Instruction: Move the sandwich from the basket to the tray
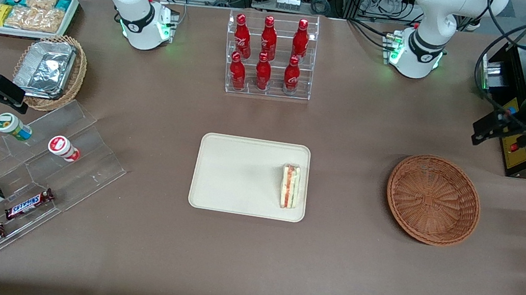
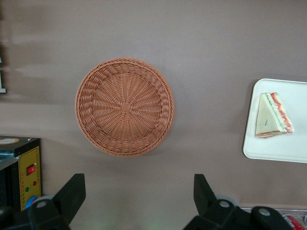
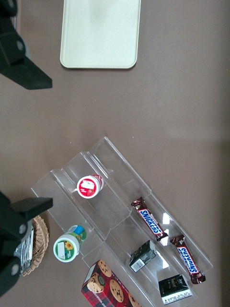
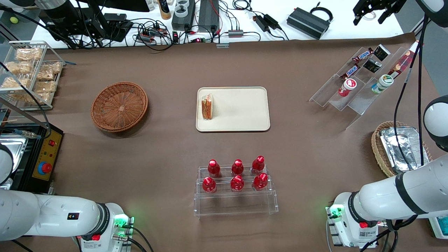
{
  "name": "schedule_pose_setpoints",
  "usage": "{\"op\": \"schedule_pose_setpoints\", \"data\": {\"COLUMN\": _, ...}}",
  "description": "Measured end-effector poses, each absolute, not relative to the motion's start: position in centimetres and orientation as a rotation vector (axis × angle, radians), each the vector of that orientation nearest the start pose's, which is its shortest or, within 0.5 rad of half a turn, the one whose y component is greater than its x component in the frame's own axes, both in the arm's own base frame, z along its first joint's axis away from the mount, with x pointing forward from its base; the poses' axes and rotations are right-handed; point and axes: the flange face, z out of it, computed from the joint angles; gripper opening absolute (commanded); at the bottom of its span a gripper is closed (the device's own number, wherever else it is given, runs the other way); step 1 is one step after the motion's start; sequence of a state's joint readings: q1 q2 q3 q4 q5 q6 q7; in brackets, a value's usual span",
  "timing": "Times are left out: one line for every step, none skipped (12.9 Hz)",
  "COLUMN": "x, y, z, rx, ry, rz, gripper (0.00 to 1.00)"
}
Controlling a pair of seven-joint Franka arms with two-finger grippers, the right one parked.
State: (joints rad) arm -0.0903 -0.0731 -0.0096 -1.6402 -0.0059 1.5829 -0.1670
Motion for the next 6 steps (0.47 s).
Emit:
{"op": "schedule_pose_setpoints", "data": {"x": 52.71, "y": -5.57, "z": 63.64, "rx": -3.147, "ry": -0.100, "rz": -0.033, "gripper": 1.00}}
{"op": "schedule_pose_setpoints", "data": {"x": 52.58, "y": -5.72, "z": 63.70, "rx": -3.147, "ry": -0.094, "rz": -0.027, "gripper": 1.00}}
{"op": "schedule_pose_setpoints", "data": {"x": 52.55, "y": -5.79, "z": 63.55, "rx": -3.146, "ry": -0.084, "rz": -0.019, "gripper": 1.00}}
{"op": "schedule_pose_setpoints", "data": {"x": 52.56, "y": -5.78, "z": 63.34, "rx": -3.138, "ry": -0.062, "rz": -0.013, "gripper": 1.00}}
{"op": "schedule_pose_setpoints", "data": {"x": 52.58, "y": -5.71, "z": 63.20, "rx": -3.122, "ry": -0.040, "rz": -0.010, "gripper": 1.00}}
{"op": "schedule_pose_setpoints", "data": {"x": 52.59, "y": -5.67, "z": 63.12, "rx": -3.112, "ry": -0.027, "rz": -0.009, "gripper": 1.00}}
